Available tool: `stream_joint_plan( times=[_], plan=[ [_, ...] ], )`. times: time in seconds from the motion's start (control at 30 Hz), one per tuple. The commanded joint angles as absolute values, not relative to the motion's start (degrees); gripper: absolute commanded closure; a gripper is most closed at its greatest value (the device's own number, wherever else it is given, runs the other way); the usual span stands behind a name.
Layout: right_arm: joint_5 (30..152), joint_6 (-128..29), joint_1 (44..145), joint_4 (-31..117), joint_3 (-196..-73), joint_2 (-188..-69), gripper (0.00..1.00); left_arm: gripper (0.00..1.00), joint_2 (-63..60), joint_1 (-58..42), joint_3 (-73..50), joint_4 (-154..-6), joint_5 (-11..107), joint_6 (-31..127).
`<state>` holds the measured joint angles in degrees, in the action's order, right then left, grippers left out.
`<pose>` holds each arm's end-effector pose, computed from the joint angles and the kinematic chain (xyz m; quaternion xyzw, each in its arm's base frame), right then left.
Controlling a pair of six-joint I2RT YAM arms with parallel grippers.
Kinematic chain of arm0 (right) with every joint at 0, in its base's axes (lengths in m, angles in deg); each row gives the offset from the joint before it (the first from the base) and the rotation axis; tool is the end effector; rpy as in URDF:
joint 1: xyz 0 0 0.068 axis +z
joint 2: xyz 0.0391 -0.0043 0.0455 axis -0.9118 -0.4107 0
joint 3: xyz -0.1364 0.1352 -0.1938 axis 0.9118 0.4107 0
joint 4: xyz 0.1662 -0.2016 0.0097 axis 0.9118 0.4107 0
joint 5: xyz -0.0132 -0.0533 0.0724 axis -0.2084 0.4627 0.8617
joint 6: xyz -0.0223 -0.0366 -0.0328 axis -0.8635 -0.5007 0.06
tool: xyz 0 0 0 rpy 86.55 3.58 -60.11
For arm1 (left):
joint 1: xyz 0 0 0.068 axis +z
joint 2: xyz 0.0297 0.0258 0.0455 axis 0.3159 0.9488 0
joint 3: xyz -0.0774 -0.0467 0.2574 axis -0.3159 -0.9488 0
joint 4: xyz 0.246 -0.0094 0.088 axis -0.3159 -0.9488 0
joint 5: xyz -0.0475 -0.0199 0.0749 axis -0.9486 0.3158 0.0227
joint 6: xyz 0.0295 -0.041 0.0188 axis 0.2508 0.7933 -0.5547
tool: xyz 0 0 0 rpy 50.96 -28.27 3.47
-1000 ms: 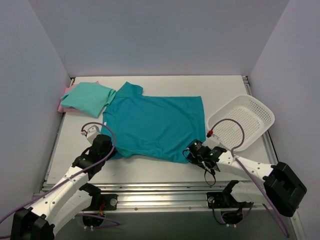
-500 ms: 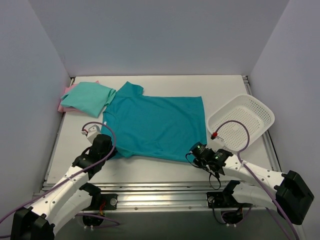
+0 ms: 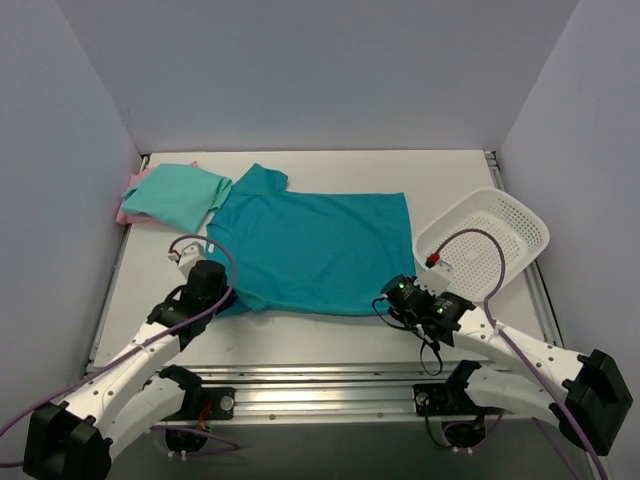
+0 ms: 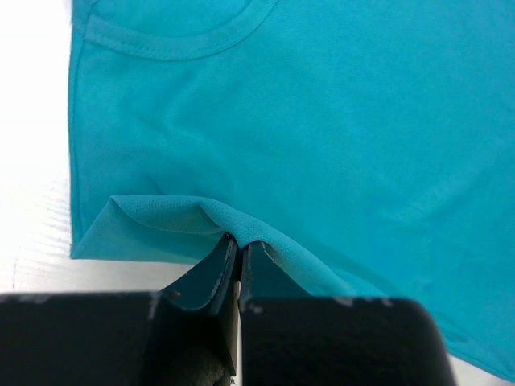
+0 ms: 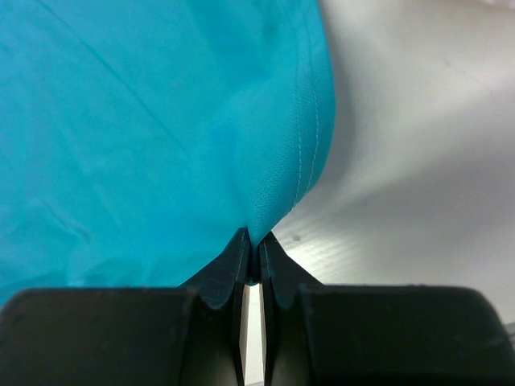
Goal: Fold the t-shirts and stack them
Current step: Fold the tshirt
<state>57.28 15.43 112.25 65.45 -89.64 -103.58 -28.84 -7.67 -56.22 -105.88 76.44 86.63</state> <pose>0.1424 0.1272 0.2021 0.2746 0.8737 0.1851 0.3562 0.1593 -0.0643 0.2047 -0.2570 0.8737 -0.1086 0.3985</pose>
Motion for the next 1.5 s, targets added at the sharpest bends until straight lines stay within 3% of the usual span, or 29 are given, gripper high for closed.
stream_joint_plan(
  times=[0.0, 0.73, 1.47],
  plan=[
    [51.75, 11.49, 111.28, 66.58, -94.46, -105.84, 1.0, 0.98, -23.65, -7.16, -49.37, -102.96, 75.11, 84.08],
    [39.0, 8.23, 106.45, 60.51, -105.98, -128.26, 1.0, 0.98, 0.71, -6.28, -37.5, -91.27, 77.21, 79.95],
    [41.2, 4.28, 99.24, 54.97, -120.04, -149.17, 1.0, 0.98, 16.18, 1.19, -24.49, -87.75, 72.83, 74.06]
  ],
)
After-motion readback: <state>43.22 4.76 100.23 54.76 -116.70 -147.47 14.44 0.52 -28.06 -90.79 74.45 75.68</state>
